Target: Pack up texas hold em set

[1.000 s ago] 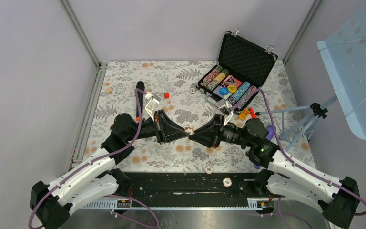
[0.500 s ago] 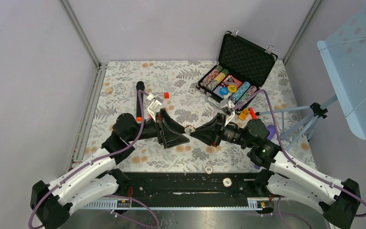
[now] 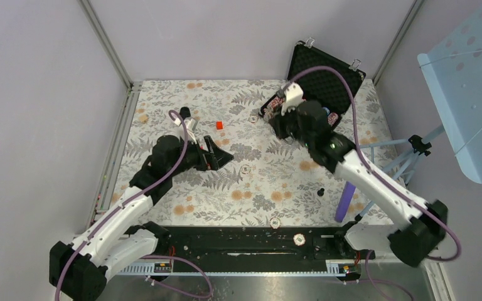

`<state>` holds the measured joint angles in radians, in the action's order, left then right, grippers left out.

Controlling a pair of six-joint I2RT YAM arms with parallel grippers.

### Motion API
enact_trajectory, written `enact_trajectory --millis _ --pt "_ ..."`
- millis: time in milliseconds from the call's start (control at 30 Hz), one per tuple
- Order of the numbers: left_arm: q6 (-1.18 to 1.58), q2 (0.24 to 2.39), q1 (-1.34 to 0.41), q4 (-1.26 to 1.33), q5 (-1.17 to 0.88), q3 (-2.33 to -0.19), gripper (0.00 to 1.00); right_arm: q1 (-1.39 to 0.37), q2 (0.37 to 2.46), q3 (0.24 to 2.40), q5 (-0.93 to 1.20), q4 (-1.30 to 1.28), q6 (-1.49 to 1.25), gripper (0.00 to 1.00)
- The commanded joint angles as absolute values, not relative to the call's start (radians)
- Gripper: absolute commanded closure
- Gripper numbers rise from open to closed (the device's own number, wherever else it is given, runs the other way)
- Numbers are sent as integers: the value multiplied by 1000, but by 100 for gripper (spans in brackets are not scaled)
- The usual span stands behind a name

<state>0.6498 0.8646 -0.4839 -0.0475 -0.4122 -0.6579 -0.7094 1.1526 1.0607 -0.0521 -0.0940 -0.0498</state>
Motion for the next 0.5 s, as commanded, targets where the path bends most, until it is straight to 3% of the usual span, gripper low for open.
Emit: enact_trajectory --millis 0,233,467 --pt "598 918 -480 -253 -171 -740 7 -558 1377 1281 -56 -201 109 100" --pt "512 995 -480 -486 -158 -917 7 -468 1790 1754 -4 -377 248 100" --pt "371 1020 -480 -612 -69 -999 7 -391 2209 2253 202 -656 301 100"
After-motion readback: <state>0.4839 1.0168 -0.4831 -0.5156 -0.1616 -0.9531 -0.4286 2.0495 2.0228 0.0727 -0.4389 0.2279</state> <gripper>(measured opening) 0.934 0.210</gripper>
